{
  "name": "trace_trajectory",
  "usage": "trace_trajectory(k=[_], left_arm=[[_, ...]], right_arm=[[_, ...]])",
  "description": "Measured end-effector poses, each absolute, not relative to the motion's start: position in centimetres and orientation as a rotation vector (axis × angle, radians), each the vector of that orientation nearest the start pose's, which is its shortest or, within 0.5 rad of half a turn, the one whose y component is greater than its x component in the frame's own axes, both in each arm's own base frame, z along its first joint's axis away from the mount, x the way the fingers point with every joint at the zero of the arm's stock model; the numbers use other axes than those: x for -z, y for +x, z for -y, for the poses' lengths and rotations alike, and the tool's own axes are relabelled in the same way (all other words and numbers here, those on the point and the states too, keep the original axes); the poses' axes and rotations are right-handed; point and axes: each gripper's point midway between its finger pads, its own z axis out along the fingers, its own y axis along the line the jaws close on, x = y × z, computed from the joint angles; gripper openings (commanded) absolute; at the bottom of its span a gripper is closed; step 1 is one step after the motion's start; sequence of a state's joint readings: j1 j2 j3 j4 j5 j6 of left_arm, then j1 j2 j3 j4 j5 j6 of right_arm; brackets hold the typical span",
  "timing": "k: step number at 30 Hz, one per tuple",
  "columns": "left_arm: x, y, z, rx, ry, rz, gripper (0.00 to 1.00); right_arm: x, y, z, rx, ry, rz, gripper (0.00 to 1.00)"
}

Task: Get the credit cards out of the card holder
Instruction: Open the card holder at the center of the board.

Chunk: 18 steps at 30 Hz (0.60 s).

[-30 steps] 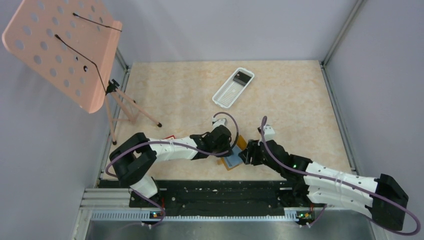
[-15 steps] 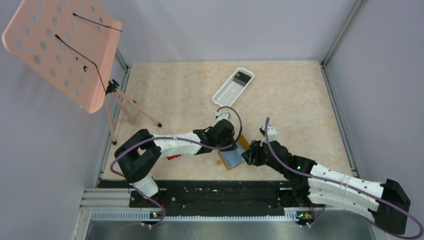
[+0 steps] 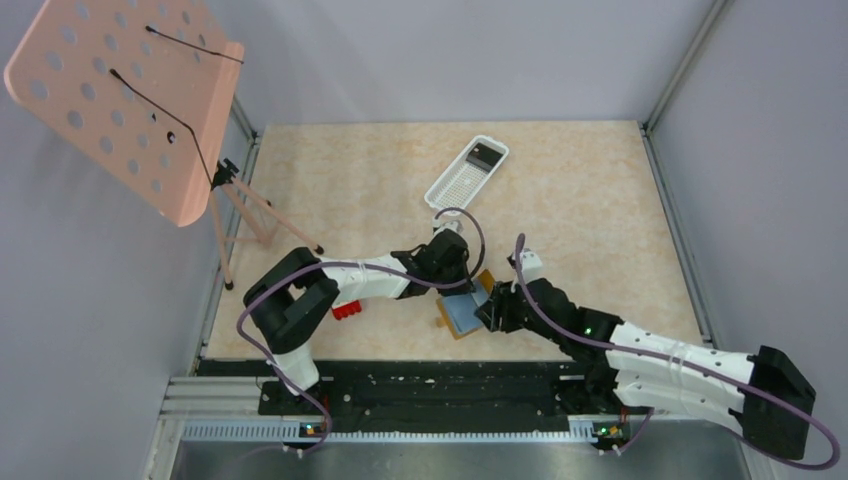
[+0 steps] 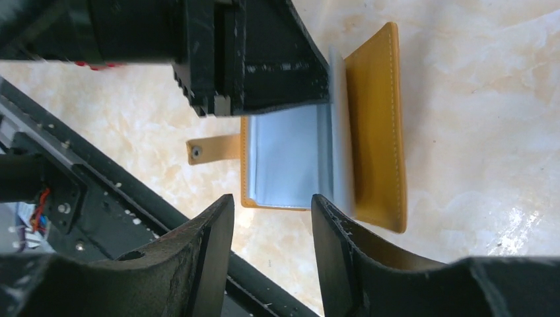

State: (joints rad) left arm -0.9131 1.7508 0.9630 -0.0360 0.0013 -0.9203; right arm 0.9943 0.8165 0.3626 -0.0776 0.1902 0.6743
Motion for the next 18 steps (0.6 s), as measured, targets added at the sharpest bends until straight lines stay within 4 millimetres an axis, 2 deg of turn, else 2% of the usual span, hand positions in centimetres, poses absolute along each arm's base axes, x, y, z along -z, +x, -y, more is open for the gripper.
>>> trace_trajectory(k=[7,14,18], left_arm=[[-4.3,25.6,35.5,0.83,-0.052,-2.572,0.08],[-4.6,26.3,34.9,0.847,-0.073,-2.57,0.1],[-6.0,26.2,33.7,0.831,-0.072,-2.553,0.13]], right_arm=[[-7.2,16.7,-24.2,-0.721,-0.297,-2.235,0.66],[-4.7,17.6,-24.9,-0.634,-0.354,-2.277,0.68],[-4.1,18.3,-25.4,-0.595,-0.366,-2.286,0.71]])
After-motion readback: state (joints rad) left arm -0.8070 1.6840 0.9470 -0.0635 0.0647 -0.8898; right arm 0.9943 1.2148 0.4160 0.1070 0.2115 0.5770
